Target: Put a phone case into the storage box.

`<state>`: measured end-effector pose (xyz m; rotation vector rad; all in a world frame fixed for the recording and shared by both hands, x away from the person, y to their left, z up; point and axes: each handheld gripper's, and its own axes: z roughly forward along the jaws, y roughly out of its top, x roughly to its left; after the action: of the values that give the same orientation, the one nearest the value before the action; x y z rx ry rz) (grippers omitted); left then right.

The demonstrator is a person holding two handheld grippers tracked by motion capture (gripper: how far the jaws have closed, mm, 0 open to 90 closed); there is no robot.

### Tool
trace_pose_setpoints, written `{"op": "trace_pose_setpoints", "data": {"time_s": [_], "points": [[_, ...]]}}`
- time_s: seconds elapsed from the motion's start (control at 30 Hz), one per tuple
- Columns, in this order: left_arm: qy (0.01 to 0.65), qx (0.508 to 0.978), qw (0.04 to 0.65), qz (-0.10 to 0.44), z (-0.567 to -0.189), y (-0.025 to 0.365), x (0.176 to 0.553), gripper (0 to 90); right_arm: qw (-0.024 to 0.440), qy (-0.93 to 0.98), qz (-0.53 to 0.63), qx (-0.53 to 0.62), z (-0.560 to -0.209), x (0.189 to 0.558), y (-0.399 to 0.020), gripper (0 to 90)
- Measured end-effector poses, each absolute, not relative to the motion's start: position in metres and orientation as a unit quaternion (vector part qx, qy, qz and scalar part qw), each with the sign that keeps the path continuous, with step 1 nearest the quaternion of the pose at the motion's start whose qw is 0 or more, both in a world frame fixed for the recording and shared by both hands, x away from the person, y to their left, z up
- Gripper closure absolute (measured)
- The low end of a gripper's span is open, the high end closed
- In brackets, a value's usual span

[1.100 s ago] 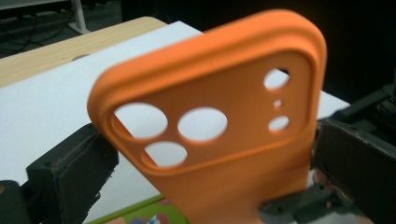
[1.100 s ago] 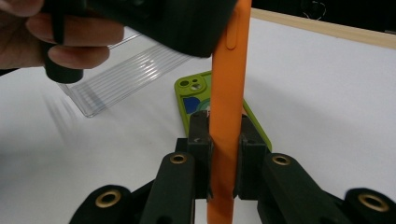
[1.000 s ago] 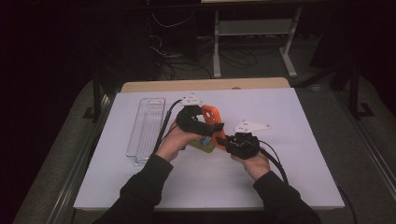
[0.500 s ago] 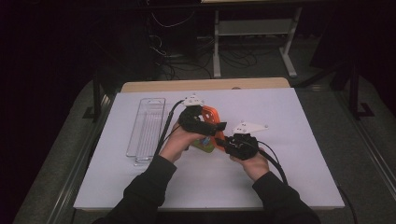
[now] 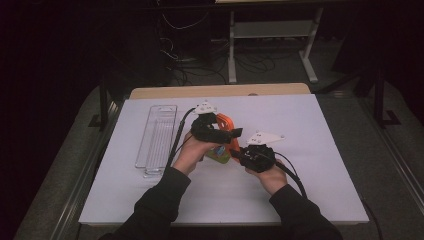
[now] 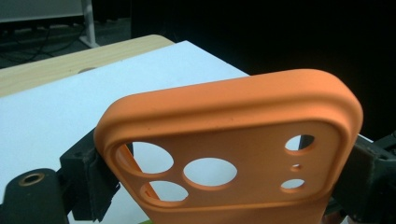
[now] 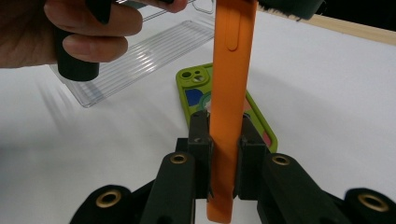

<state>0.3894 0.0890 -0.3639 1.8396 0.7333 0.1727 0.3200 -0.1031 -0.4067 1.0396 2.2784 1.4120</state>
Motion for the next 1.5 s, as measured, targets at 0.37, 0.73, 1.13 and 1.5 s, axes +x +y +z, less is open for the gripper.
{"op": "trace_pose_setpoints", "data": {"time_s": [0.37,0.73,1.13,1.5], "points": [[0.305,0.776,0.548,0.071,-0.362,0.086,0.389,14.3,0.132,0.786,0.486,0.360,-0.407,0.321,-0.104,78.1],[0.289,0.790,0.533,0.088,-0.360,0.083,0.394,15.1,0.123,0.784,0.486,0.366,-0.408,0.324,-0.109,50.3],[0.294,0.789,0.528,0.115,-0.338,0.093,0.404,15.0,0.141,0.793,0.462,0.371,-0.413,0.322,-0.135,11.7],[0.297,0.787,0.524,0.133,-0.314,0.112,0.413,14.9,0.124,0.809,0.445,0.364,-0.426,0.309,-0.160,0.0]]}}
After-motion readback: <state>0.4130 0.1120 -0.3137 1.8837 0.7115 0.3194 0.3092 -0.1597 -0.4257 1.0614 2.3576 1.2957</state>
